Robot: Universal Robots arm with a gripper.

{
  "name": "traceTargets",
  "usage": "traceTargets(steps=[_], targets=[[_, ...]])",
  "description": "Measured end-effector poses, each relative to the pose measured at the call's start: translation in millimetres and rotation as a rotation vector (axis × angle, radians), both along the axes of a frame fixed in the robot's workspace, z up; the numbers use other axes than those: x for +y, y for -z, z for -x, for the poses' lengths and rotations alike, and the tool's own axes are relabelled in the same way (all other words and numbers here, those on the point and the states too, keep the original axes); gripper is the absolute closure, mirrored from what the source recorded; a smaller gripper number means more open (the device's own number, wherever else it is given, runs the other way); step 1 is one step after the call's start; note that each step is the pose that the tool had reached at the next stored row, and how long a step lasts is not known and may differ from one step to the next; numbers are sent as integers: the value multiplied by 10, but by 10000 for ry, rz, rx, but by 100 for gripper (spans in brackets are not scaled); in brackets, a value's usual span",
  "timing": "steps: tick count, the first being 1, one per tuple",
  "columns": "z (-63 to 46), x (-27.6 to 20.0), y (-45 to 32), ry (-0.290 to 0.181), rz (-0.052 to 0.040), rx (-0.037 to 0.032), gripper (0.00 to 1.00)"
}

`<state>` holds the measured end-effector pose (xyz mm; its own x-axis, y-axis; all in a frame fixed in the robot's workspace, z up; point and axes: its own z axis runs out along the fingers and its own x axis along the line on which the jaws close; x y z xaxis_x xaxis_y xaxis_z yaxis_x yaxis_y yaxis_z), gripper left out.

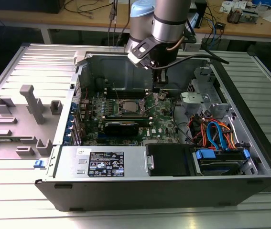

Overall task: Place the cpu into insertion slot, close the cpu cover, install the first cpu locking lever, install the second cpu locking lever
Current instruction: 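Close the cpu cover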

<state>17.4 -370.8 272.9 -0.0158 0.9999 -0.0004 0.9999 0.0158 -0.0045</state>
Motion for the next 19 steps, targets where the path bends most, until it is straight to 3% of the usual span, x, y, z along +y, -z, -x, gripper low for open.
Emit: traceTargets(steps=[9, 19], targets=[[-189, 3, 65, -1, 62, -1, 89], [-242, 3, 135, -45, 64, -1, 89]])
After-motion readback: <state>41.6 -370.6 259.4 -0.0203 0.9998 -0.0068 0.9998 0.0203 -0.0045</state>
